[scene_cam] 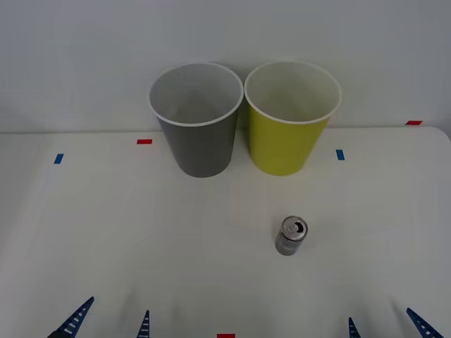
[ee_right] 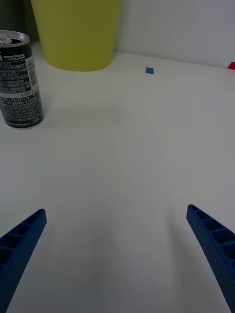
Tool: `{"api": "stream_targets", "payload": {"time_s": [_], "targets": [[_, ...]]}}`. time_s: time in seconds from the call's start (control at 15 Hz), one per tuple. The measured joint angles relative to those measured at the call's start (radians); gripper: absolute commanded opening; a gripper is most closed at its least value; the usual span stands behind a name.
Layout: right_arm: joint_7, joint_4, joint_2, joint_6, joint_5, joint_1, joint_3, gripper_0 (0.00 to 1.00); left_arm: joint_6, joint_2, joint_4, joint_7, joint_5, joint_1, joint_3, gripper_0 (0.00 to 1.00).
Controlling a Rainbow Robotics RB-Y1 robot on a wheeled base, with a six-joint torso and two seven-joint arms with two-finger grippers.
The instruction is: Put cans in the gray bin and PET bottles in the light green bin.
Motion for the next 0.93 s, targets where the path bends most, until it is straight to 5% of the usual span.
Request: {"api": "stream_targets", "payload": {"time_s": [0.93], "targets": [[0.005,0.059,-0.078,-0.196,-0.015,-0.130,0.160,1.00,0.000,0.000,0.000,0.000,0.000,0.000,0.000,1.00]]}}
